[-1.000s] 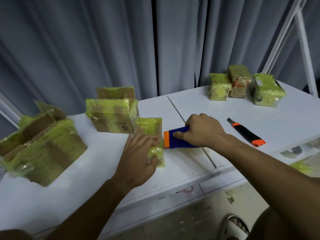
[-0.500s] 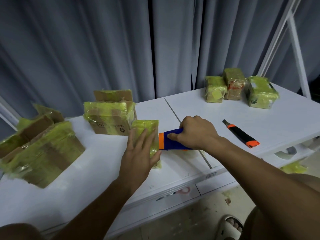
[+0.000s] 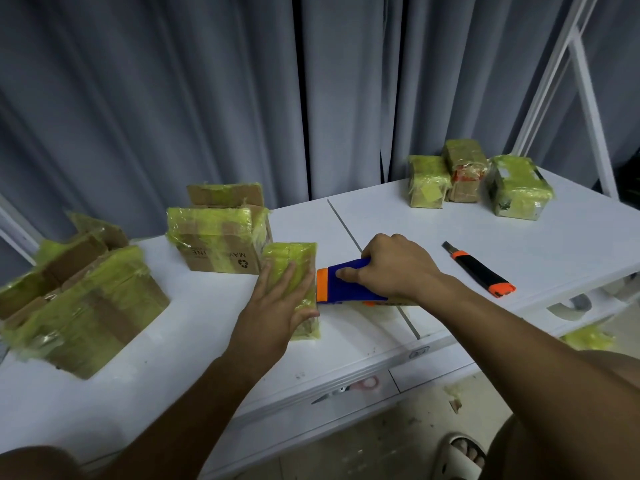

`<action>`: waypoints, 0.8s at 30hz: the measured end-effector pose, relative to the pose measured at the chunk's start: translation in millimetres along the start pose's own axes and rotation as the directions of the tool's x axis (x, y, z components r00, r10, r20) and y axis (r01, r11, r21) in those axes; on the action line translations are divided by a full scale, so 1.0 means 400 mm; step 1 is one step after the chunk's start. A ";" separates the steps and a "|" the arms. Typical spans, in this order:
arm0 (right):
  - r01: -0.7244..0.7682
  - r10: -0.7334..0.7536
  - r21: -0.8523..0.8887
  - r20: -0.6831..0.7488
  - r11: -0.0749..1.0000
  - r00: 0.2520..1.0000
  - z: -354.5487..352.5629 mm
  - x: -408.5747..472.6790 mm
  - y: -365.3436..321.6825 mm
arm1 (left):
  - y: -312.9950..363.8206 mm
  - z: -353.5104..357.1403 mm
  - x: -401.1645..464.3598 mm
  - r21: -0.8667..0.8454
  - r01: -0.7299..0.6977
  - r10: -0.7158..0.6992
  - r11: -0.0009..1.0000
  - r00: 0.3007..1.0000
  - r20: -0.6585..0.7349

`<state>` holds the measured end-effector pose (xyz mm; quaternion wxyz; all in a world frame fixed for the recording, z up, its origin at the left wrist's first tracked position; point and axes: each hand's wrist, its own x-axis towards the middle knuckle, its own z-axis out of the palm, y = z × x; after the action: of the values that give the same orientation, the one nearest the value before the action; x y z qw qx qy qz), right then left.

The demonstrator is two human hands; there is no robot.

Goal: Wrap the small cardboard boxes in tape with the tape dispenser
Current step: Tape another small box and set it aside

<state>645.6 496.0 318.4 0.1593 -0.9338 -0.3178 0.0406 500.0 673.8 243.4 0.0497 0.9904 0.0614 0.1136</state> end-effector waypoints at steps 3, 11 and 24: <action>-0.002 0.002 0.008 -0.001 1.000 1.000 -0.001 -0.001 0.005 | -0.006 -0.005 0.000 -0.004 0.013 -0.013 1.000 0.998 0.056; 0.015 -0.015 0.012 0.000 1.000 1.000 -0.005 0.001 0.007 | 0.011 -0.050 0.005 -0.103 0.016 0.002 0.995 0.985 0.171; -0.064 0.058 -0.039 -0.143 0.997 0.988 -0.058 0.021 0.048 | 0.097 -0.080 0.140 -0.054 0.081 -0.075 0.995 0.991 0.107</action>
<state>667.3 480.5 334.4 0.1599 -0.9469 -0.2777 -0.0280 550.9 645.5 291.0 0.0859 0.9900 0.0939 0.0611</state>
